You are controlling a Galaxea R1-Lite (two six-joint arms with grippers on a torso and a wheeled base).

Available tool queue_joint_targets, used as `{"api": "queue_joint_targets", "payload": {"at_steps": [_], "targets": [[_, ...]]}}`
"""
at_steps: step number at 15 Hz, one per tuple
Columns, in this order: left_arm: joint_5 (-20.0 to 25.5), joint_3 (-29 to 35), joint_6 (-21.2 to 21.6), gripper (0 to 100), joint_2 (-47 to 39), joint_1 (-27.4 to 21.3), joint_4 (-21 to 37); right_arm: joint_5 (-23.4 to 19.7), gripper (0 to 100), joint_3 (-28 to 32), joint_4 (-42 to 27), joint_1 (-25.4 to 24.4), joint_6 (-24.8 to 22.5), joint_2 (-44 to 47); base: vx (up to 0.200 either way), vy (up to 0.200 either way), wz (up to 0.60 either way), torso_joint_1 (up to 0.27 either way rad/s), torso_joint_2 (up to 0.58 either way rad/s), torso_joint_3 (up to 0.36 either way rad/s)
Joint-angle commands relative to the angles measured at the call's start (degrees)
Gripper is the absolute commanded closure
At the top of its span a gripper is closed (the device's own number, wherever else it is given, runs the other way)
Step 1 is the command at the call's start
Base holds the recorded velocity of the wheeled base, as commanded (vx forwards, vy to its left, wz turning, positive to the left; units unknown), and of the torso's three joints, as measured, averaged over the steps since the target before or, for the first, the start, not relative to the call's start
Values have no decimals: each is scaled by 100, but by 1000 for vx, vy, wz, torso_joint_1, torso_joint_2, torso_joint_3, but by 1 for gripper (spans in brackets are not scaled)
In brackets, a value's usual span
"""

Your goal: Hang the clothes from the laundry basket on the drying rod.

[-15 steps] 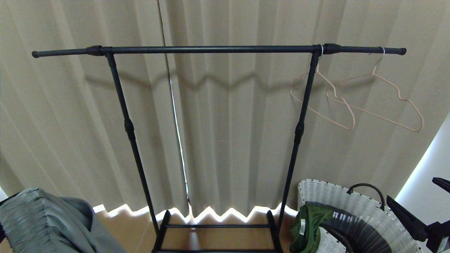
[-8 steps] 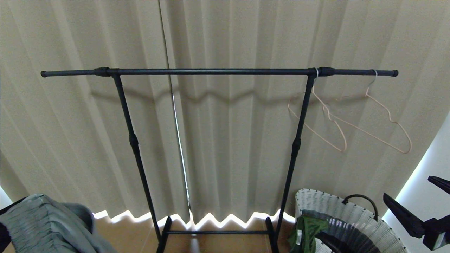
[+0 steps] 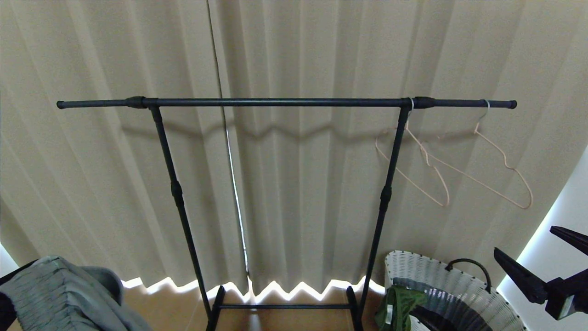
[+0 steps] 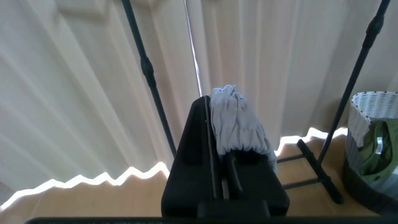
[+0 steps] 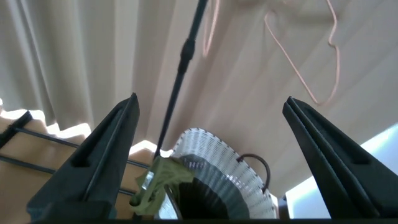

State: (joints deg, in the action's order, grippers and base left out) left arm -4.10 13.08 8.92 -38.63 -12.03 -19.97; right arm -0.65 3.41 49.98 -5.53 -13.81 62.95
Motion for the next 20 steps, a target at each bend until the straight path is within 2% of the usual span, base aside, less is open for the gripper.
{"api": "queue_joint_targets", "payload": {"at_steps": [1,4,16,20], "targets": [[-3,-7,13,100,-22,-1,2,-94,0,107,-6,0,1,68,0,0,0,0,0,0],[5,-25,13,100,-180,-10,2,-67,0,133,-15,9,19,59,0,0,0,0,0,0],[5,-148,22,100,-285,-18,-7,-58,0,133,-24,123,89,68,0,-200,0,2,4,1],[5,-245,110,100,-268,-36,-33,-58,0,142,-24,404,80,77,0,0,0,0,0,0]]}}
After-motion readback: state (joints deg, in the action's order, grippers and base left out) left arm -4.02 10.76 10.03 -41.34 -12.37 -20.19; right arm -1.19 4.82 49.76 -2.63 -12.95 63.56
